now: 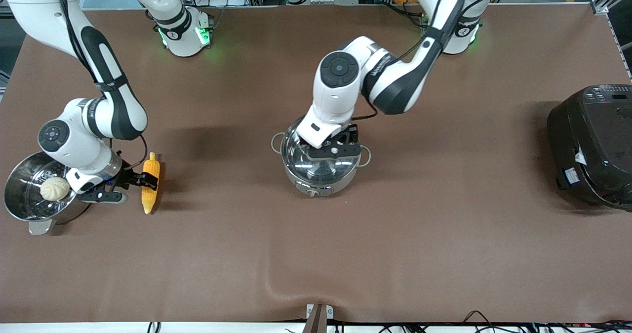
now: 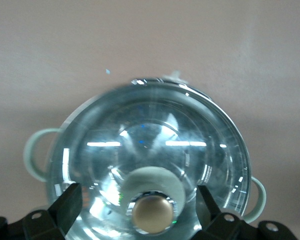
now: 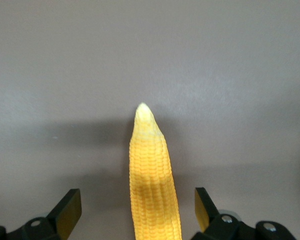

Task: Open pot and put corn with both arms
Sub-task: 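Reach the right gripper to the corn while the left gripper reaches the lid, then grasp the corn with the right gripper while the left gripper grasps the knob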

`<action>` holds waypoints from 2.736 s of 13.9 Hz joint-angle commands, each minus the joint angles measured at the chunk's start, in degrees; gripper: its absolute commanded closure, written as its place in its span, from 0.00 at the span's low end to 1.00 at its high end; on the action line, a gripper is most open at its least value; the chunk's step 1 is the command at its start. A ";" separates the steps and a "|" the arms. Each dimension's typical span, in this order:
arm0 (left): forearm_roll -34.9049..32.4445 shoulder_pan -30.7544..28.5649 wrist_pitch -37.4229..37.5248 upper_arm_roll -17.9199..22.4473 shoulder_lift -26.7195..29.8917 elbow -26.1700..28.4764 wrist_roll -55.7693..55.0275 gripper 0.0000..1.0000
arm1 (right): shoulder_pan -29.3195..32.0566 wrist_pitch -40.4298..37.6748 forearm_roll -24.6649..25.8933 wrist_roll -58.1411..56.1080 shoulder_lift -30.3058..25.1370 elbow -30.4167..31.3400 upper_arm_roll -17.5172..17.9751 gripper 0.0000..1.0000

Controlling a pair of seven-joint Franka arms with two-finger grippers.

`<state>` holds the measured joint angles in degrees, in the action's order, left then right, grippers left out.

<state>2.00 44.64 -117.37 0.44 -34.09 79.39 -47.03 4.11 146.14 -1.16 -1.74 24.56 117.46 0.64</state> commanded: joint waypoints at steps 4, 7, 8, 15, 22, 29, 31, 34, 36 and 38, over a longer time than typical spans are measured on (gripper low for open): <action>0.47 2.29 -0.14 0.70 -1.77 -1.60 -0.61 0.00 | 0.02 0.90 0.37 -0.72 4.45 -0.74 0.06 0.00; 0.20 3.26 0.56 0.70 -2.04 -0.99 0.09 0.00 | 0.20 0.99 0.98 -0.81 4.54 -0.83 0.06 0.00; 0.11 3.26 0.65 0.70 -2.12 -0.55 0.27 0.00 | 0.20 1.17 1.42 -0.72 4.80 -0.83 0.06 0.00; 0.11 3.17 4.77 0.70 -2.30 -0.55 3.43 0.00 | 0.64 3.36 1.60 -0.81 6.73 -0.83 0.06 0.19; 0.29 2.73 6.89 1.05 -1.25 -0.99 2.99 1.00 | -0.59 0.21 1.42 -2.83 4.72 -2.41 0.41 0.95; 0.46 2.21 8.20 1.32 1.47 -1.25 2.82 1.00 | -9.03 -30.08 2.30 0.24 0.67 -20.31 0.15 0.95; 0.55 2.29 9.26 3.07 2.96 -1.34 2.73 1.00 | -10.08 -33.02 1.86 2.51 0.50 -22.18 0.41 0.95; 0.55 1.16 9.35 4.82 4.90 -1.34 0.89 1.00 | -15.34 -33.99 1.78 11.63 -0.73 -22.36 0.50 0.95; 0.46 -0.07 9.35 7.28 6.13 -1.34 0.88 1.00 | -20.25 -33.99 1.34 18.58 -1.53 -22.80 0.58 0.95; 0.64 -4.53 9.35 8.35 6.75 -1.16 1.23 1.00 | -27.97 -33.55 1.60 24.99 -1.96 -22.98 0.76 0.95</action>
<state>2.00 43.85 -109.08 8.03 -29.25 77.86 -45.39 -17.04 113.25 0.03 16.75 24.06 94.66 1.89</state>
